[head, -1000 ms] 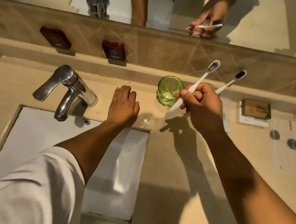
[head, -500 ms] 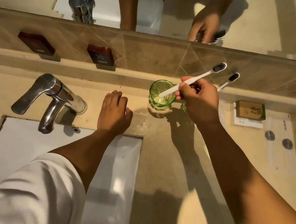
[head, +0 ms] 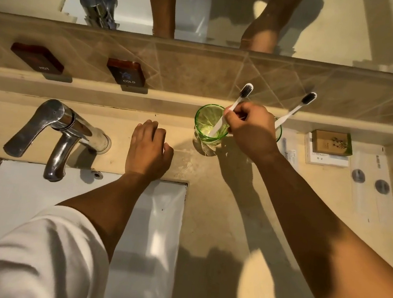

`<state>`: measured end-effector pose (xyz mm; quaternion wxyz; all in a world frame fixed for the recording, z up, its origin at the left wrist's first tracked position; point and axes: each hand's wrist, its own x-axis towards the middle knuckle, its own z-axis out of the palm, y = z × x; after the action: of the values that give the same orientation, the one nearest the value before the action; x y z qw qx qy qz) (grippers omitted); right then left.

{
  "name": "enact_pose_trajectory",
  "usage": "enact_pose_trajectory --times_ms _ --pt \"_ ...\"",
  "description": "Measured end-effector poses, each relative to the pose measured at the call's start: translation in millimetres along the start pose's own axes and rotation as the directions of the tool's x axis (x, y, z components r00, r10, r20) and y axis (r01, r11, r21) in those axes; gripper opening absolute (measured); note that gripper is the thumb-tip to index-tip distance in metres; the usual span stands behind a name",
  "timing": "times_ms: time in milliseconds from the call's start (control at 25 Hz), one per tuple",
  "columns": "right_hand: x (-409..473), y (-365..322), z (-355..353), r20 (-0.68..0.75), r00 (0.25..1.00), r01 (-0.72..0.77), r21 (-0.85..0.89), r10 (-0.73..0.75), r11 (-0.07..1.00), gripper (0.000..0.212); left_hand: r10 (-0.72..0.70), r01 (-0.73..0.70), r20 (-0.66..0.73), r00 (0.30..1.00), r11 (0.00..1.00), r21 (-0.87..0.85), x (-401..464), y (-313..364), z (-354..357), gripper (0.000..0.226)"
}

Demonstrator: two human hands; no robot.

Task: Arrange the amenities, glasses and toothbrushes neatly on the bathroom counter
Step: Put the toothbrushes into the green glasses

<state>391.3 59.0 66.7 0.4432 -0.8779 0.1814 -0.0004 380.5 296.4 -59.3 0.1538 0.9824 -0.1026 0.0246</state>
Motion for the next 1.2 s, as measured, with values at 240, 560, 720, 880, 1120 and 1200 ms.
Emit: enact_pose_trajectory --times_ms 240,560,720,880,1120,1200 --pt "2.4 2.1 5.2 0.012 0.999 -0.035 0.051 0.035 0.998 0.009 0.016 -0.016 -0.006 1.000 1.000 0.009 -0.5 -0.7 0.4 0.034" --pt "7.0 6.0 12.1 -0.063 0.998 -0.002 0.073 0.007 0.997 0.015 0.012 -0.012 -0.006 1.000 1.000 0.013 0.0 -0.5 0.4 0.034" --pt "8.6 8.0 10.6 -0.068 0.998 -0.004 0.037 0.006 0.999 0.028 0.004 -0.004 -0.003 1.000 1.000 0.011 -0.2 -0.6 0.9 0.035" --pt "11.3 8.0 6.2 -0.043 0.999 -0.009 -0.058 0.006 0.998 0.037 0.002 -0.002 -0.004 1.000 1.000 0.012 -0.4 -0.1 0.8 0.035" --pt "15.3 2.7 6.7 -0.033 0.999 0.005 -0.119 -0.009 0.993 0.033 -0.004 0.004 -0.006 1.000 1.000 0.002 0.2 -0.7 0.6 0.034" --pt "15.7 2.1 7.8 -0.042 0.999 0.023 -0.117 -0.028 0.993 0.031 -0.002 0.002 -0.007 1.000 1.000 0.002 0.2 -0.9 1.0 0.035"
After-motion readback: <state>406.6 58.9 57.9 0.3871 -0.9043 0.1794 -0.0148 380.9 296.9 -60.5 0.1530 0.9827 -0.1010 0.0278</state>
